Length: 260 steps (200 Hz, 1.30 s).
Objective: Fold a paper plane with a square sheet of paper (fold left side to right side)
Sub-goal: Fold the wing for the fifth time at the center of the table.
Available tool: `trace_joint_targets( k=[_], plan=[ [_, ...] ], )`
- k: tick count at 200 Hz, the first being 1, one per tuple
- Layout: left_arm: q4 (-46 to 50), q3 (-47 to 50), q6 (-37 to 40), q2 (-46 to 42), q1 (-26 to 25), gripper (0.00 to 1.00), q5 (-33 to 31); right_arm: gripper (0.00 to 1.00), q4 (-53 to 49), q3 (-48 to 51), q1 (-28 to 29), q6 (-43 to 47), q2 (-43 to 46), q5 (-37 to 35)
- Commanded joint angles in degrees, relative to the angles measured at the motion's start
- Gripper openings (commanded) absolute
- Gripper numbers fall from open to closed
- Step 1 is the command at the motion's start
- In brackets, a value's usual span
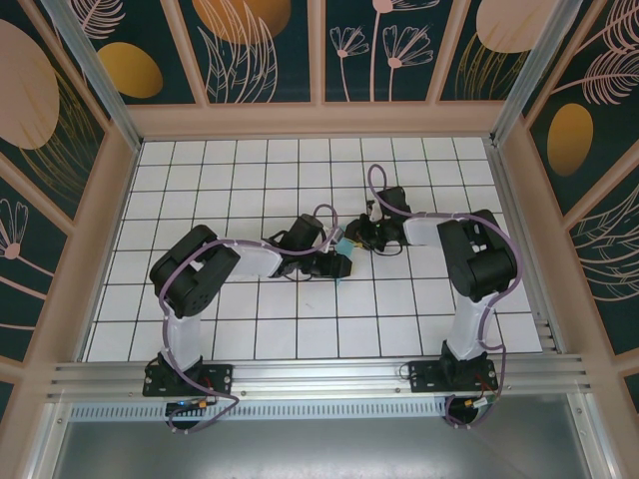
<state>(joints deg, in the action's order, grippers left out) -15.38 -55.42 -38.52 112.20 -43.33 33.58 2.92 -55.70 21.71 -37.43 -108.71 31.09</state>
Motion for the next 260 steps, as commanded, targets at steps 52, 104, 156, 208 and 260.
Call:
trace_joint_targets(
  k=[52,104,156,208,260],
  plan=[
    [9.88,0.04,0.87,2.63,-0.97,0.22,-4.4,0.27,-1.85,-0.26,-0.61,3.6,4.46,0.18],
    [9.89,0.05,0.31,2.97,-0.97,0.07,-4.9,0.12,-3.04,5.43,-0.25,4.35,11.47,1.49],
    [9.64,0.05,0.03,3.46,-0.92,0.03,-5.02,0.1,1.06,8.94,2.61,2.39,10.82,2.63],
    [9.93,0.03,0.18,3.44,-0.96,0.01,-5.41,0.1,2.26,5.81,4.12,2.36,5.91,2.41],
    [10.71,0.04,0.55,3.55,-0.89,0.0,-5.71,0.1,-0.89,2.82,4.55,5.44,2.89,-2.27]
  ],
)
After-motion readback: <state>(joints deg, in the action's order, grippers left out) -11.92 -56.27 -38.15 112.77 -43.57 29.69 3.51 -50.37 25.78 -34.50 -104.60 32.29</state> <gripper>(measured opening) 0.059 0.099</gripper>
